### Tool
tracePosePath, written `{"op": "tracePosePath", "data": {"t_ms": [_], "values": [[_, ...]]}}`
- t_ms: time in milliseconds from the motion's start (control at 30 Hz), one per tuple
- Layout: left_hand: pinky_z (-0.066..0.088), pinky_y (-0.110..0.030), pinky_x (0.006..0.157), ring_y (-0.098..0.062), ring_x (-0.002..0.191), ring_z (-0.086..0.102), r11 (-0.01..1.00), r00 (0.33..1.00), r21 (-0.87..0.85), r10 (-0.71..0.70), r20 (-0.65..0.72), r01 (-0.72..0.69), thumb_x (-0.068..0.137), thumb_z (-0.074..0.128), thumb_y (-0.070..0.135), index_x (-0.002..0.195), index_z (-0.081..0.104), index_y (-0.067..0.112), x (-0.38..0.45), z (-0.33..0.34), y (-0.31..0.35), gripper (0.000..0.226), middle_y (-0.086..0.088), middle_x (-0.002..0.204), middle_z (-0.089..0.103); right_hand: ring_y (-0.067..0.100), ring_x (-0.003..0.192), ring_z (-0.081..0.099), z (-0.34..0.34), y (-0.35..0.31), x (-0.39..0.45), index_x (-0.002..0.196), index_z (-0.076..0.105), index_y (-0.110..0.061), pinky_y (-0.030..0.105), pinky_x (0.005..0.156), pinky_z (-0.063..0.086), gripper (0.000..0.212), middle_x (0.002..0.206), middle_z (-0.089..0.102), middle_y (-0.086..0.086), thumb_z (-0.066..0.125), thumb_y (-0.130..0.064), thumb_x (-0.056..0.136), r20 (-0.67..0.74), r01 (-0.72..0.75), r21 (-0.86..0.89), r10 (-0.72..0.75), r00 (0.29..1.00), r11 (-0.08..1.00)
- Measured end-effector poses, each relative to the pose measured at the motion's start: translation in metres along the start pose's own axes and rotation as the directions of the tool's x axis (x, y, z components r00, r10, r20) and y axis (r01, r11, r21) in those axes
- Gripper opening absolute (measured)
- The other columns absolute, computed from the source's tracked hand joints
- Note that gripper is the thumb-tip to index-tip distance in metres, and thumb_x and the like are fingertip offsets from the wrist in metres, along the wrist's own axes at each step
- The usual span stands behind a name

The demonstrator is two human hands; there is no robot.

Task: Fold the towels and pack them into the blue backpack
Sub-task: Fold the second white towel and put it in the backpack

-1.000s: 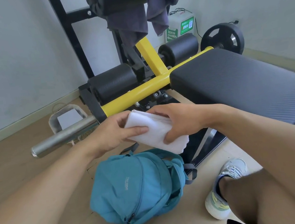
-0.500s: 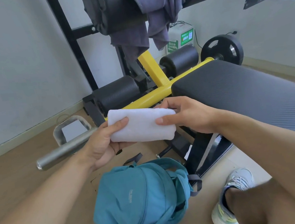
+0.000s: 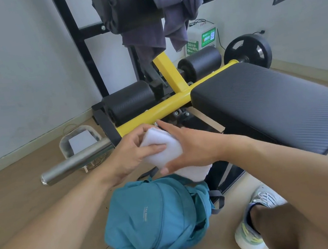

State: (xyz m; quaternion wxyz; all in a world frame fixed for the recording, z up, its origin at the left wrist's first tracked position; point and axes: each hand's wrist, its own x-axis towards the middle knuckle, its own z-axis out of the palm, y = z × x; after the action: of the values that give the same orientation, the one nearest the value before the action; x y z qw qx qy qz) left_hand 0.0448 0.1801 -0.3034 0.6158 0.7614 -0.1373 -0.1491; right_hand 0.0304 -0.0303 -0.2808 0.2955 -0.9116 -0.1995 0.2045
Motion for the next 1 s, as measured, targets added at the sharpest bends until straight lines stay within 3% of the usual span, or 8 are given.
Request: {"op": "tracePosePath", "data": {"t_ms": [67,167,400,500,567,700,867,1000], "values": [[0.056,-0.045,0.088,-0.027,0.106,0.067,1.0,0.993,0.015,-0.011,-0.118,0.013,0.076,0.08,0.049,0.108,0.07,0.027,0.002,0.004,0.001,0.039,-0.002,0.111,0.072,0.016,0.116,0.058,0.002,-0.001,0.003,0.161,0.008,-0.036,0.037,0.1,0.051,0.109,0.138,0.054,-0.005,0.077,-0.059,0.08,-0.022,-0.013,0.033,0.013,1.0,0.999],[0.052,-0.053,0.097,-0.029,0.106,0.065,0.995,0.968,0.067,-0.054,-0.246,0.072,0.075,0.065,0.069,0.099,0.072,0.036,0.004,0.005,0.001,0.041,0.001,0.106,0.071,0.012,0.104,0.06,0.002,0.0,0.006,0.152,0.032,-0.038,0.03,0.088,0.052,0.079,0.124,0.06,-0.01,0.072,-0.057,0.086,-0.046,-0.004,0.076,0.007,0.999,0.997],[0.045,-0.04,0.082,-0.023,0.096,0.059,0.971,0.94,0.169,-0.108,-0.323,0.169,0.096,0.055,0.054,0.096,0.065,0.028,0.011,0.002,-0.011,0.028,0.001,0.1,0.065,0.018,0.1,0.06,0.01,0.007,0.015,0.157,0.007,-0.049,0.04,0.09,0.051,0.075,0.122,0.063,-0.002,0.053,-0.057,0.098,-0.07,0.056,-0.099,-0.063,0.996,0.993],[0.042,-0.039,0.08,-0.025,0.096,0.057,0.939,0.933,0.255,-0.138,-0.334,0.23,0.1,0.047,0.052,0.096,0.063,0.027,0.014,0.003,-0.021,0.03,0.002,0.098,0.063,0.019,0.1,0.06,0.015,0.01,0.021,0.158,0.014,-0.045,0.039,0.088,0.05,0.066,0.122,0.065,-0.001,0.049,-0.053,0.102,-0.036,0.064,-0.102,-0.068,0.997,0.993],[0.04,-0.035,0.082,-0.02,0.103,0.055,0.908,0.924,0.326,-0.14,-0.357,0.264,0.107,0.042,0.042,0.11,0.065,0.025,0.016,0.007,-0.025,0.029,0.005,0.109,0.062,0.022,0.102,0.061,0.018,0.013,0.025,0.155,0.025,-0.039,0.043,0.092,0.051,0.059,0.121,0.065,0.001,0.048,-0.053,0.102,0.0,0.039,-0.118,-0.039,0.999,0.992],[0.044,-0.034,0.093,-0.019,0.115,0.057,0.883,0.871,0.328,-0.159,-0.464,0.336,0.108,0.04,0.035,0.12,0.058,0.026,0.022,0.011,-0.032,0.024,0.007,0.123,0.061,0.025,0.102,0.061,0.021,0.025,0.03,0.136,0.047,-0.026,0.047,0.094,0.051,0.049,0.113,0.065,0.002,0.045,-0.059,0.1,0.065,-0.081,-0.312,0.106,0.992,0.947],[0.046,-0.029,0.084,-0.025,0.11,0.058,0.707,0.855,0.484,-0.39,-0.342,0.516,0.098,0.054,0.031,0.133,0.054,0.022,0.018,0.025,-0.079,0.036,0.0,0.131,0.061,0.028,0.117,0.056,0.028,0.037,0.033,0.147,0.043,-0.022,0.041,0.094,0.045,0.058,0.134,0.059,0.005,0.043,-0.059,0.101,0.122,-0.204,-0.449,0.286,0.95,0.87],[0.048,-0.036,0.101,-0.03,0.131,0.054,0.489,0.827,0.738,-0.537,-0.166,0.466,0.094,0.062,0.038,0.145,0.045,0.014,-0.004,0.061,-0.121,0.06,-0.008,0.148,0.052,0.028,0.118,0.057,0.043,0.044,0.035,0.146,0.046,-0.016,0.039,0.098,0.046,0.058,0.136,0.059,0.007,0.042,-0.055,0.104,0.19,-0.216,-0.544,0.37,0.91,0.811]]}}
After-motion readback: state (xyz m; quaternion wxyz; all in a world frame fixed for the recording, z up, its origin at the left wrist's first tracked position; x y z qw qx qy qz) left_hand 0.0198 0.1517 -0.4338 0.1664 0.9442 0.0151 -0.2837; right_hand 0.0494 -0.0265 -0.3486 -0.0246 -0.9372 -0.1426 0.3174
